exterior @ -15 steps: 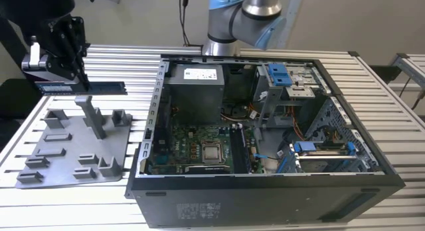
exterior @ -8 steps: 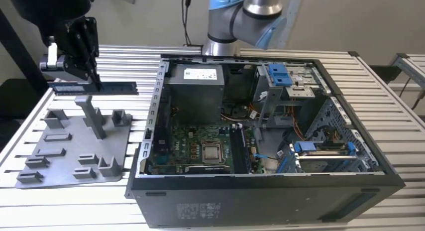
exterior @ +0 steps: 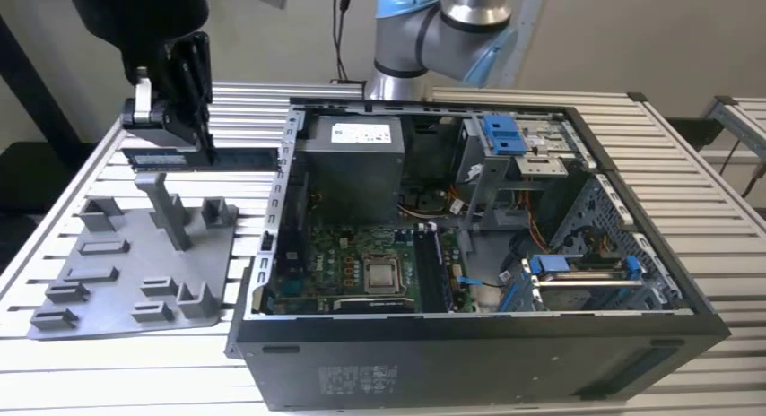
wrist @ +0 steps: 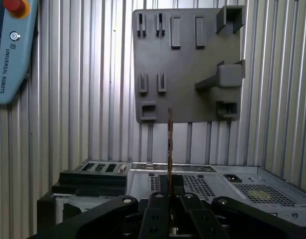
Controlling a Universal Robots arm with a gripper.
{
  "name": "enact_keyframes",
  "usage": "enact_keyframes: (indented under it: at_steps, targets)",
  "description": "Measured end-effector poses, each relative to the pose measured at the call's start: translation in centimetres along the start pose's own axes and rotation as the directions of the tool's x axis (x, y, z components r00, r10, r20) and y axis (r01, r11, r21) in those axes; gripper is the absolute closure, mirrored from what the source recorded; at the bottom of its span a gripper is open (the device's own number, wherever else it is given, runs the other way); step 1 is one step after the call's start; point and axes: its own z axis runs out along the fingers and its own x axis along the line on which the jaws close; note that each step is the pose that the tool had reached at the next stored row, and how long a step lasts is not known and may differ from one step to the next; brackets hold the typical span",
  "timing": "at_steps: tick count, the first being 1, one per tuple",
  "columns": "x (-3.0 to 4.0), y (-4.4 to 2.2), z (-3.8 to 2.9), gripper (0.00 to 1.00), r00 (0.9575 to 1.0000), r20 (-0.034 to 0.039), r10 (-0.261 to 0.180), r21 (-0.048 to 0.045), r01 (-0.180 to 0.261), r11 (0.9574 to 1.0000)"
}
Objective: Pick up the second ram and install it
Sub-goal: 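Pick up the second ram and move it above second insertion slot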
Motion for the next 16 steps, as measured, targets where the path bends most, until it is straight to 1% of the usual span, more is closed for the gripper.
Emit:
enact_keyframes:
  at_steps: [9, 16]
  targets:
    - [0.07, -3.63, 0.00, 0.86, 1.0000, 0.0001, 0.000, -0.0056, 0.000, 1.0000]
    - [0.13, -6.14, 0.01, 0.86, 1.0000, 0.0002, 0.000, -0.0088, 0.000, 1.0000]
